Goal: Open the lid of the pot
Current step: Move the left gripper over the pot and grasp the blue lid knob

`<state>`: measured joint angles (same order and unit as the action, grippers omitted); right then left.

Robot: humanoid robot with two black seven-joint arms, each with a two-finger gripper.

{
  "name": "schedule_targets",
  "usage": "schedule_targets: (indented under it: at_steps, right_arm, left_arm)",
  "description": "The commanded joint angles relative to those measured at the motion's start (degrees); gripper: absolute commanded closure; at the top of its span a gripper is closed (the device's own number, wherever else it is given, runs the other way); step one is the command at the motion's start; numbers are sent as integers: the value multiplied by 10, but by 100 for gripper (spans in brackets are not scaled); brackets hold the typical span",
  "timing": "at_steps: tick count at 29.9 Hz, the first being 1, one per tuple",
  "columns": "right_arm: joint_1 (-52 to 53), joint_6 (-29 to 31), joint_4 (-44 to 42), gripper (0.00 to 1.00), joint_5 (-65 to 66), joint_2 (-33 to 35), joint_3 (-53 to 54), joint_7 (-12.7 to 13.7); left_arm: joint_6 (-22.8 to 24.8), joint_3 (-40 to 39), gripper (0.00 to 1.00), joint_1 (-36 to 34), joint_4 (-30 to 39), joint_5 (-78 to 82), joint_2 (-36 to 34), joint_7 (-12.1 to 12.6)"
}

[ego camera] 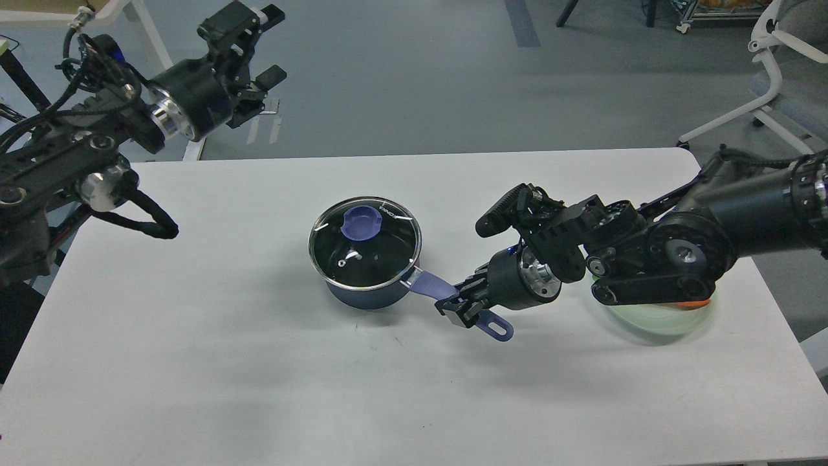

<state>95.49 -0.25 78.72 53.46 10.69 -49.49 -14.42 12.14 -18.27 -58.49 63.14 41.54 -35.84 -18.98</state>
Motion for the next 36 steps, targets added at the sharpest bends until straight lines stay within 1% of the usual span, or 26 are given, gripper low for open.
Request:
schedule_targets:
  at_steps: [1,5,9,12,16,19,24,28,36]
  right_arm:
    - [-3,0,-4,75,1,-2,0,0]
    - [-4,0,-8,75,1,-1,0,0]
    - [-5,0,-7,75,1,0,0,0]
    - [-4,1,-8,75,1,-1,0,0]
    - [-8,1,-21,75,1,-3,0,0]
    - [-6,1,-22,75,1,-7,0,0]
    - [-6,2,-23,74,1,-18,0,0]
    - [-7,2,-23,74,1,-19,0,0]
    - [-3,9,-23,74,1,-19,0,0]
  left_arm:
    - [-5,26,1,0,33,177,26,0]
    - [-14,36,1,3,41,329,46,0]
    - [-43,76,1,2,40,436,65,0]
    - [-77,111,1,0,40,485,67,0]
    - [-118,155,1,-2,33,523,69,1]
    - [-140,177,1,-3,15,543,80,0]
    - [-144,184,1,-1,9,564,79,-1]
    - [-163,184,1,-1,7,568,75,-2]
    - [-165,183,1,-3,9,566,67,-3]
